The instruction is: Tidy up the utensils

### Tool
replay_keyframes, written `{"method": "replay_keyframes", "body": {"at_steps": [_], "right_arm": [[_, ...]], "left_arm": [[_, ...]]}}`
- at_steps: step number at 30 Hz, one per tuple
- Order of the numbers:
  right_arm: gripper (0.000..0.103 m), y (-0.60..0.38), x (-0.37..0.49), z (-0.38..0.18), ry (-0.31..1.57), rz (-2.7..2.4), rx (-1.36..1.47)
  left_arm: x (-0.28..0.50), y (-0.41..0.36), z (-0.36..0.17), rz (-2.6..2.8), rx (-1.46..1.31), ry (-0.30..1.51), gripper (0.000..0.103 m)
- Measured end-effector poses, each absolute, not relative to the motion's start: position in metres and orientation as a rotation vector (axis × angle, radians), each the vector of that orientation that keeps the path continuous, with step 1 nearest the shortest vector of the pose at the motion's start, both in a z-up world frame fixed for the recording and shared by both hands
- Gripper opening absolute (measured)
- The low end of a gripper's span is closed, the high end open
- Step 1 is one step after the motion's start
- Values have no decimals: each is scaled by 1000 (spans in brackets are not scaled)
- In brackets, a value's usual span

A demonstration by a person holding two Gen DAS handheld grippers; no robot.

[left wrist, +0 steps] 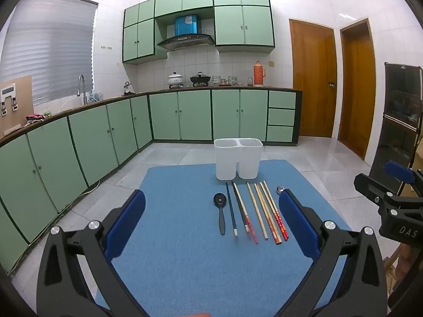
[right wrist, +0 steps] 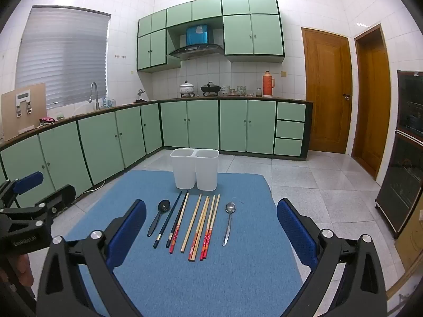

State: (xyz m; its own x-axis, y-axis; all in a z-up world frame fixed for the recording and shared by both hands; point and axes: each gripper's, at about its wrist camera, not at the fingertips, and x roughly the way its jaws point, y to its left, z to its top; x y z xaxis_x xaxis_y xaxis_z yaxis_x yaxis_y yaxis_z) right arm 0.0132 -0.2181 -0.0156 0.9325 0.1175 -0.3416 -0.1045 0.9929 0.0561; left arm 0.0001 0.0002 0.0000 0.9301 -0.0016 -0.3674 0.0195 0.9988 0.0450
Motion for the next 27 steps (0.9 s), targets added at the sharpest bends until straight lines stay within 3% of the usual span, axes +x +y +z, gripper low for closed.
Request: {"method": "replay_keyframes", "body": {"at_steps": [27], "right_arm": [[97,-219,13,-16,346,116,40]], "left_arm": [[-6,0,3,-8,41,367,98]]}}
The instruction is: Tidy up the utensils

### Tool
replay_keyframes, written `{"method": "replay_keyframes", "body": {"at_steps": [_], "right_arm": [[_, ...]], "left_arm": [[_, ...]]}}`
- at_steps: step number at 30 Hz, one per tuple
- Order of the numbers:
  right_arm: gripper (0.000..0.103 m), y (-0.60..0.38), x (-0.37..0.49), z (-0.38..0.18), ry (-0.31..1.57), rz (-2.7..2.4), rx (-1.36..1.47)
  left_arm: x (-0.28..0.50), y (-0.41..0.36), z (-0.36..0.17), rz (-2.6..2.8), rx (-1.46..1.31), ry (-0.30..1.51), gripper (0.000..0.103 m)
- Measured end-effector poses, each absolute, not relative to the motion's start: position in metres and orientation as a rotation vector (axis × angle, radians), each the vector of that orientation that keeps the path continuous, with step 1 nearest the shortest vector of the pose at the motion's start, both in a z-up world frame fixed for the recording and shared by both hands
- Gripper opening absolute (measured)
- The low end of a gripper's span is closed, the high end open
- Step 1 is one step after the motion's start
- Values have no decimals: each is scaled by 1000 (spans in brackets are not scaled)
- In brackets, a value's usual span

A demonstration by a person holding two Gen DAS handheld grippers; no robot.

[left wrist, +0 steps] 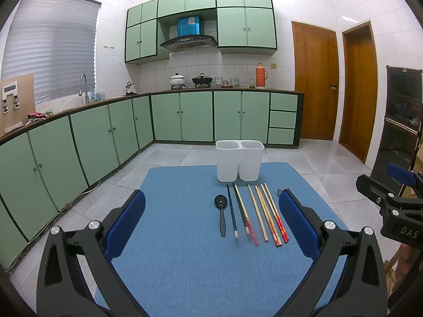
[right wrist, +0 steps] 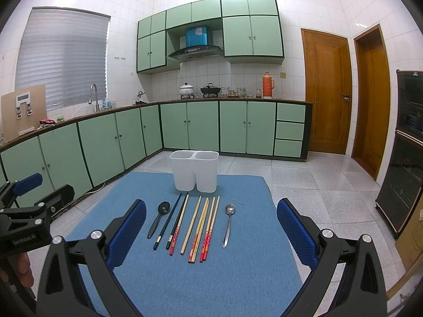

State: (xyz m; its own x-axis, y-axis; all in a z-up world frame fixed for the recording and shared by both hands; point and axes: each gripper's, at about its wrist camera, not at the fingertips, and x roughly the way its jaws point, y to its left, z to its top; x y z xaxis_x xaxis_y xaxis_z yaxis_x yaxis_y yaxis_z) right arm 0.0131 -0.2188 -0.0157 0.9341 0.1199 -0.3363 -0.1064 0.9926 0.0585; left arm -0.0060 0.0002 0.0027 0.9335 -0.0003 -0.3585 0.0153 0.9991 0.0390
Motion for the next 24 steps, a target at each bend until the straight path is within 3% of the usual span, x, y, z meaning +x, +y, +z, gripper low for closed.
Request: {"method": "replay_keyframes", "body": {"at_steps": [24], "right_arm": [[97,-219,14,-16,345,116,42]], "left_arm": [[-4,1,3,-5,39,365,98]]}}
